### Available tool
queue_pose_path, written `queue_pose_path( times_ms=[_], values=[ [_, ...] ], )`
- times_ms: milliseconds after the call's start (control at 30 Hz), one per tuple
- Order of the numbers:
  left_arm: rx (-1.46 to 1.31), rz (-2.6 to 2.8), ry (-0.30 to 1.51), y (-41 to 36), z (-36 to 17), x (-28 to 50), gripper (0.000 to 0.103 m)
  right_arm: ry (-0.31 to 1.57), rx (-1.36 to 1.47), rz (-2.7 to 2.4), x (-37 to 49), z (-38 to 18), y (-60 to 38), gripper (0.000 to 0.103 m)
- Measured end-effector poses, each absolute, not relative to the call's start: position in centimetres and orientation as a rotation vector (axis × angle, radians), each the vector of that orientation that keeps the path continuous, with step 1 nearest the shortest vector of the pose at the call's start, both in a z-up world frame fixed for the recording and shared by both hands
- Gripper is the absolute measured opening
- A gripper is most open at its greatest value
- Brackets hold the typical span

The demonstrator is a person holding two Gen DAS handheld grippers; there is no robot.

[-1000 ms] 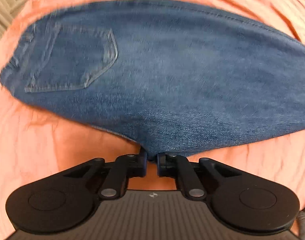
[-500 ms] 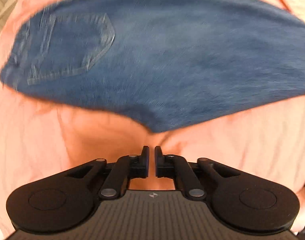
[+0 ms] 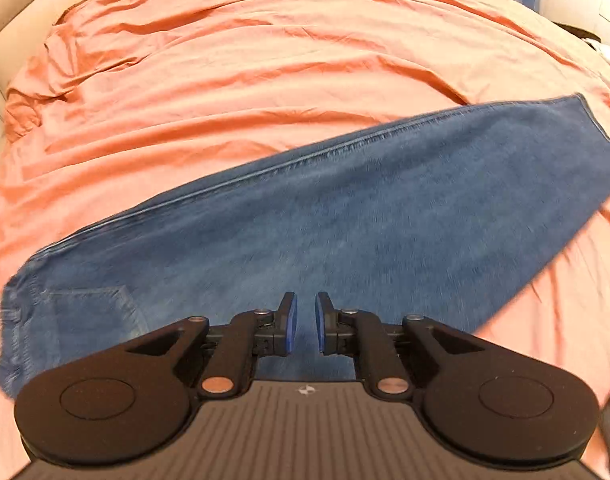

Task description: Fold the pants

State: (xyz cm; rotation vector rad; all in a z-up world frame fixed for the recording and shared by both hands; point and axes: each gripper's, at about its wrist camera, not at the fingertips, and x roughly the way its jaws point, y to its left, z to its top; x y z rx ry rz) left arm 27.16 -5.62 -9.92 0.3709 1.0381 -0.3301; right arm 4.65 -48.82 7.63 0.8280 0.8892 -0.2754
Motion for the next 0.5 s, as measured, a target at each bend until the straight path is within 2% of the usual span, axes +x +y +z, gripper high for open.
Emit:
queue_pose_path(
  times_ms=[167, 333, 500],
  values=[
    [0.295, -0.318, 1.051, -7.4, -14.0, 30.5, 0.014, 0.961, 0.863, -0.306, 3.7, 1.9, -50.8, 0.053],
    [0.231, -0.312, 1.06, -8.5, -17.1, 34.4, 0.014, 0.917, 1.013, -0.302, 3.9, -3.0, -52.2, 0.053],
    [0.198, -0.317, 1.015, -9.7, -17.5, 37.8, 0.014, 0.855, 1.132, -0.321, 5.6, -6.7, -53.1, 0.052]
  ],
)
